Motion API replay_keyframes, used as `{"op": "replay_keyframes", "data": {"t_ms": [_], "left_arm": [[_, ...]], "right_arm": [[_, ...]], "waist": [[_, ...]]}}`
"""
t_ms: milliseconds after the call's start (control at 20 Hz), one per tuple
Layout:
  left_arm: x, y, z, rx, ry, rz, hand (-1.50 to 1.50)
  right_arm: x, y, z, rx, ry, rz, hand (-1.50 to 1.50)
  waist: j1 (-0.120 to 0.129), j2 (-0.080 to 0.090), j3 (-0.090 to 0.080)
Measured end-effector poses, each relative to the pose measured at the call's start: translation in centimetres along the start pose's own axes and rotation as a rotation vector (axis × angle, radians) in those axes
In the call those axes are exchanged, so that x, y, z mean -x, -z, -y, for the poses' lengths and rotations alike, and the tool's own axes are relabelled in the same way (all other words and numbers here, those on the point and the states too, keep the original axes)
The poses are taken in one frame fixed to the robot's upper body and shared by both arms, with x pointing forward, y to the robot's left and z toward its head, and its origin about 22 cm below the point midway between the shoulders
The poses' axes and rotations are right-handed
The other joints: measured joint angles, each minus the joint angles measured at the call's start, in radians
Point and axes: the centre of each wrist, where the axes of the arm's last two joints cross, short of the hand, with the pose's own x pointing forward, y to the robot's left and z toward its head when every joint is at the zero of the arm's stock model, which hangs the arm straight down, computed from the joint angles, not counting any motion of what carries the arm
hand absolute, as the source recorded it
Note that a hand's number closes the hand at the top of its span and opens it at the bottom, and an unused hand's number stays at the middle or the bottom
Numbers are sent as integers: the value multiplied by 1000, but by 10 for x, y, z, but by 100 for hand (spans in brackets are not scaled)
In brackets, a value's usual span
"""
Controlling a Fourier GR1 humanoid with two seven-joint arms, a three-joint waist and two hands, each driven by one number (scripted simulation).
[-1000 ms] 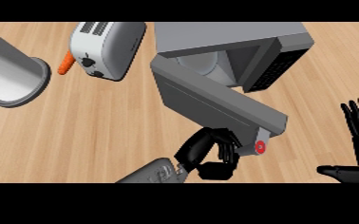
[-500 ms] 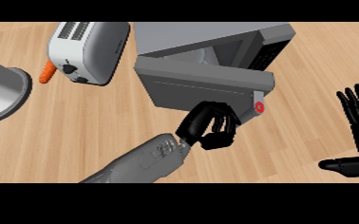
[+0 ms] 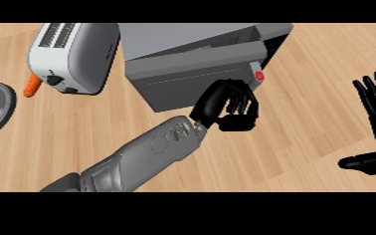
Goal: Pick up the milk, place it into the microwave and close the microwave
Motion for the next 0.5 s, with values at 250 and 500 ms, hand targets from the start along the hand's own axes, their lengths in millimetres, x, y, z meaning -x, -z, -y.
{"op": "replay_keyframes", "data": {"t_ms": [250,500], "left_arm": [[-5,13,-13,-58,12,-16,150],[-6,18,-22,-111,1,-31,150]], "right_arm": [[-7,19,-1,-42,26,27,-150],[-15,34,-3,-94,50,44,-150]], "waist": [[-25,13,2],[-45,18,3]]}}
